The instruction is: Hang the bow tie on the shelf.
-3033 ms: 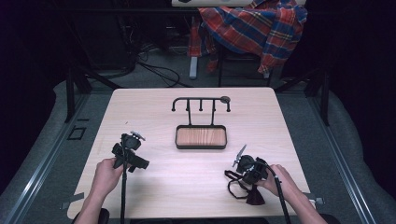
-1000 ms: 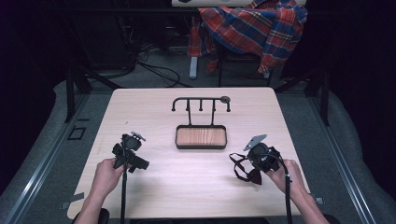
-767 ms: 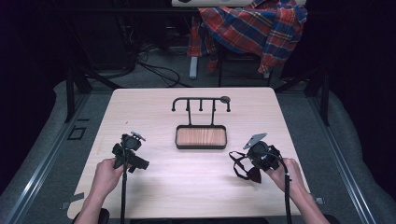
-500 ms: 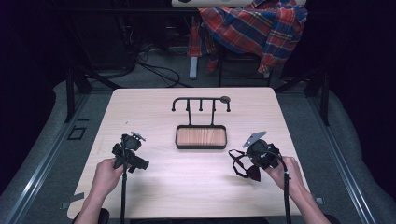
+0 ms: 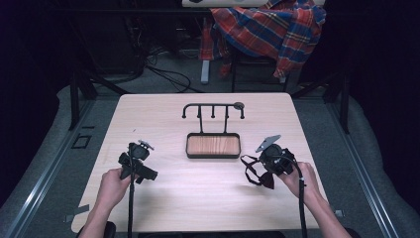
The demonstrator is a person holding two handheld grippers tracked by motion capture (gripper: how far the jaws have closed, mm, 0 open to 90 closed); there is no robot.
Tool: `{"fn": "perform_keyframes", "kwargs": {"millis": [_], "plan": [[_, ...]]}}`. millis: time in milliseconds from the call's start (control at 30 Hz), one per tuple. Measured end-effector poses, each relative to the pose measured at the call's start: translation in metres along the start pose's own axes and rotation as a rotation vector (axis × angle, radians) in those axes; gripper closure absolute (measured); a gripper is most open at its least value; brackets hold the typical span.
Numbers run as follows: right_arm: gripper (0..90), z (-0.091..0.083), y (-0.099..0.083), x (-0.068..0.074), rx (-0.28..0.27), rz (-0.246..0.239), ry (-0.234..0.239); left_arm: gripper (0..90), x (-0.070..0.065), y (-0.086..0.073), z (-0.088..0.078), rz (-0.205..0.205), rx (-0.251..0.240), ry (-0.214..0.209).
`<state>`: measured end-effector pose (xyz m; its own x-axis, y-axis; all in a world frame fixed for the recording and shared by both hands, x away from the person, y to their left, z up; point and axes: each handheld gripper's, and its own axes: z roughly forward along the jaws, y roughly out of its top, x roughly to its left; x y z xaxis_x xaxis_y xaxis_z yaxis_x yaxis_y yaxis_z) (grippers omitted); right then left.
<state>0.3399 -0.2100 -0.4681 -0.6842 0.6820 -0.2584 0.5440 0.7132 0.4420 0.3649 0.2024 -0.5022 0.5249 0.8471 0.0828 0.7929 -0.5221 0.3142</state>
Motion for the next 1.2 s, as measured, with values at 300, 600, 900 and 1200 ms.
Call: {"fn": "perform_keyframes", "kwargs": {"millis": [300,600,900,1200], "plan": [[88.2,-0.002,0.004,-0.006,-0.001,0.009,0.004,15.2,0.001,0.0,0.0,-0.002,0.004,0.002],[88.2,-0.005,0.01,-0.01,-0.02,0.033,0.011,15.2,0.001,-0.001,-0.002,0.004,-0.001,0.007],[88.2,-0.008,0.025,-0.016,-0.047,0.047,0.018,15.2,0.002,-0.001,-0.001,0.0,0.0,0.0],[88.2,-0.014,0.038,-0.021,-0.059,0.043,0.0,15.2,0.001,-0.001,-0.001,0.001,-0.004,0.001]]}}
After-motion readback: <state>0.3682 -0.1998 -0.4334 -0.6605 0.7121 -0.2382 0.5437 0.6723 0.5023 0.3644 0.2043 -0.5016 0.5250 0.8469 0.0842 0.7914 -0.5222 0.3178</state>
